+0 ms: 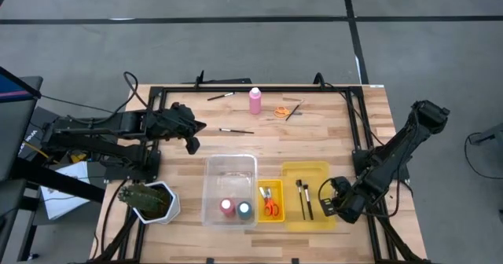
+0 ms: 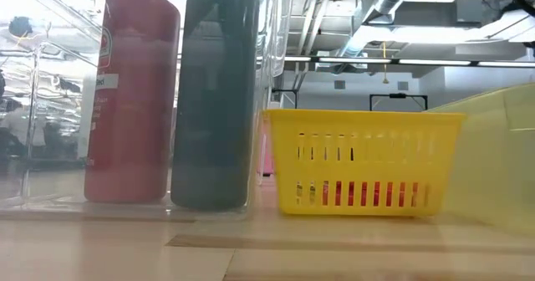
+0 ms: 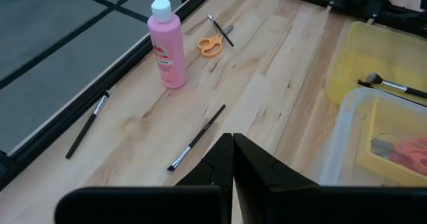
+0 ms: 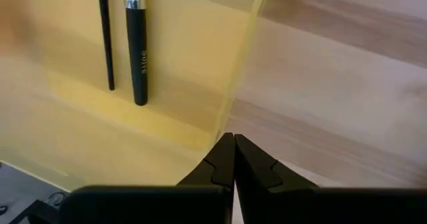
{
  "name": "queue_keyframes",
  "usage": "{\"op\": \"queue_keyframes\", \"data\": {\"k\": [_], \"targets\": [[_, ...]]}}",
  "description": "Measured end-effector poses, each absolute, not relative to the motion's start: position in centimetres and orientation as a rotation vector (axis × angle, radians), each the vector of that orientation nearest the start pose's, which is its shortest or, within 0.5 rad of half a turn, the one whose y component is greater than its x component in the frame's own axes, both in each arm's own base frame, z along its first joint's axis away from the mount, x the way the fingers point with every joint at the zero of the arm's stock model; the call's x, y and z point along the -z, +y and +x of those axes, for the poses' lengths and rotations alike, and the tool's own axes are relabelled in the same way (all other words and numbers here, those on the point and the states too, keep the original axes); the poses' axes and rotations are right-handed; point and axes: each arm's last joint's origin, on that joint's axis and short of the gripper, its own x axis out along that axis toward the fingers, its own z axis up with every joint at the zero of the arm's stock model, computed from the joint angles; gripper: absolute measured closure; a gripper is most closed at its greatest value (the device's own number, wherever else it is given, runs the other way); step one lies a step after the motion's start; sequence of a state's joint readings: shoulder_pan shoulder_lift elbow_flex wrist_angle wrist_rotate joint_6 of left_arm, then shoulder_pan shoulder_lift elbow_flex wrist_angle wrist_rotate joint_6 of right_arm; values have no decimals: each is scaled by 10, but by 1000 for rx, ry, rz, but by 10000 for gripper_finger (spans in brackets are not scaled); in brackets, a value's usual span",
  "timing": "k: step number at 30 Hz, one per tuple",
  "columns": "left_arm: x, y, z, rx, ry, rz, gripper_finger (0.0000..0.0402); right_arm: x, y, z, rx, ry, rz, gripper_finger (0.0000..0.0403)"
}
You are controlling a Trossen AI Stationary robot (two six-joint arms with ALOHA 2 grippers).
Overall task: Pick & Place Paint Supplies
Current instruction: Adjust the right yellow bin
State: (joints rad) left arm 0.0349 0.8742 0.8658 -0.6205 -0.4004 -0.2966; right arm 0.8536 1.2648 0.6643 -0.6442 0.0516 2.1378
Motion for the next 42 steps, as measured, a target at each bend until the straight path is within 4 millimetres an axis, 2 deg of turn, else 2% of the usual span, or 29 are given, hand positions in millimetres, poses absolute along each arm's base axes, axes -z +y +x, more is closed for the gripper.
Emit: {"op": "queue_keyframes", "data": {"k": [12,21,35,42], "targets": [[-308,17,172,-505,556,-168,401,-177,150,150,670,1181,1262,403],[-308,17,172,-505,557,-167,401,-180,161,148,591,1185,1310,403],[-308,17,172,-509,557,-166,402,-175,148,147,721,1174,1245,403],[-308,17,172,-509,556,-166,401,-176,143,152,727,1131,1247,403]]}}
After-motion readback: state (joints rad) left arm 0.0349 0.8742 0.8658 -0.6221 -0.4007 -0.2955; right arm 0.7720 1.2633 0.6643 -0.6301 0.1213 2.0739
